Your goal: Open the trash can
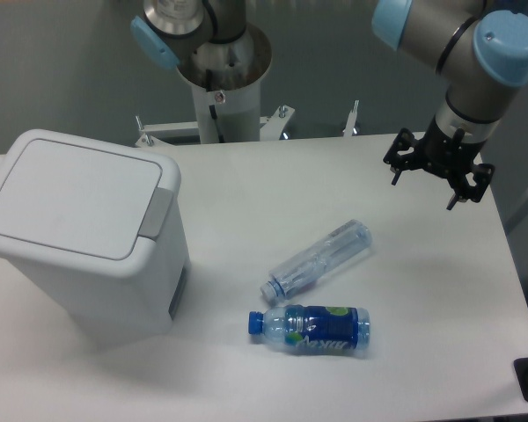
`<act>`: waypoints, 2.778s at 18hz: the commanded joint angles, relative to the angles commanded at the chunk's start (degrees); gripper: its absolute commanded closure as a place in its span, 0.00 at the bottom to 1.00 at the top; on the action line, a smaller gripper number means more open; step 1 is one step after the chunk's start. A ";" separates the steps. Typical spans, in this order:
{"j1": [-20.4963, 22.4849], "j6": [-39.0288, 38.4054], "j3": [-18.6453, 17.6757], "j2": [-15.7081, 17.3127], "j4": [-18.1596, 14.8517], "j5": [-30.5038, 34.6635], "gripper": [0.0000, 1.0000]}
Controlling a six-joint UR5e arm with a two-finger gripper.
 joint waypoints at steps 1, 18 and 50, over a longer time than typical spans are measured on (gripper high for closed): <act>0.00 0.09 -0.09 0.09 0.00 0.00 0.00; -7.91 -30.47 -4.40 10.10 0.44 -6.15 0.00; -27.07 -58.45 2.46 6.42 -4.57 -15.12 0.00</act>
